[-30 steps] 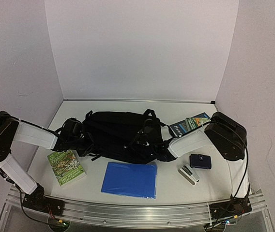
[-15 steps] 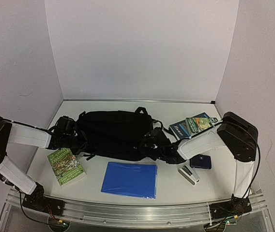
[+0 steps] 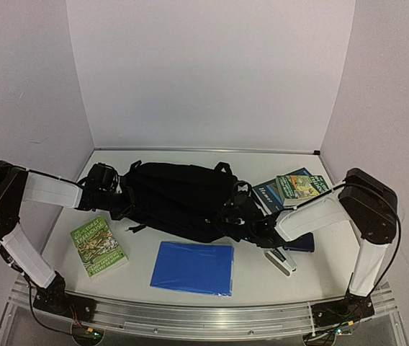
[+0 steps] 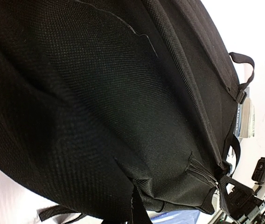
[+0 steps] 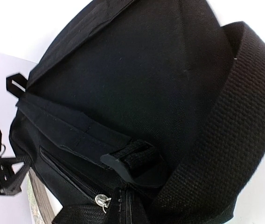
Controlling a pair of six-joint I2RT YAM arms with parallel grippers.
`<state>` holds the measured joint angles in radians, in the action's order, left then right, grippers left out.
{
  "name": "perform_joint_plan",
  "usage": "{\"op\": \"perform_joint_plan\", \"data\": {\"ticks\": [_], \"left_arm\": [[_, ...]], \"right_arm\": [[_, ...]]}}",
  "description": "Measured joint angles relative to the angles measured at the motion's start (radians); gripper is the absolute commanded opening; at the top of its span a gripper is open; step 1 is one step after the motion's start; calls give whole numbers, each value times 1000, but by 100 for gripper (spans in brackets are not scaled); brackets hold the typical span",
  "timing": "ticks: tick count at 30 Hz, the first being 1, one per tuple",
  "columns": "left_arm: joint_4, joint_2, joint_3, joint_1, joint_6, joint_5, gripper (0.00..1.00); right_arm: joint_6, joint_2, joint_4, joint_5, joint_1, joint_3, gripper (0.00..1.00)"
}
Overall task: Pack the student bag
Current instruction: Unzip the student bag at the center of the board.
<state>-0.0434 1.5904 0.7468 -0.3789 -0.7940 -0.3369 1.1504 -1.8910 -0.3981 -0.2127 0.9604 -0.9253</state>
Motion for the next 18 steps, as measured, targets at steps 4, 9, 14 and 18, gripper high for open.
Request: {"op": "perform_joint_plan", "data": {"ticks": [4,9,14,18], "left_arm": [[-7,69,60,8,49,-24,5],[-18,133,112,30,70,-52,33],[-39,124,109,53,51,-56,55],[-51,65,67,53,16,-64,67]], "right_arm": [[-25,3,4,1,4,6,0],[-85,5,15,1,35,2,7],[-148,38,58,5,63,0,38],[-198,97,98,-1,71,-8,57]]}}
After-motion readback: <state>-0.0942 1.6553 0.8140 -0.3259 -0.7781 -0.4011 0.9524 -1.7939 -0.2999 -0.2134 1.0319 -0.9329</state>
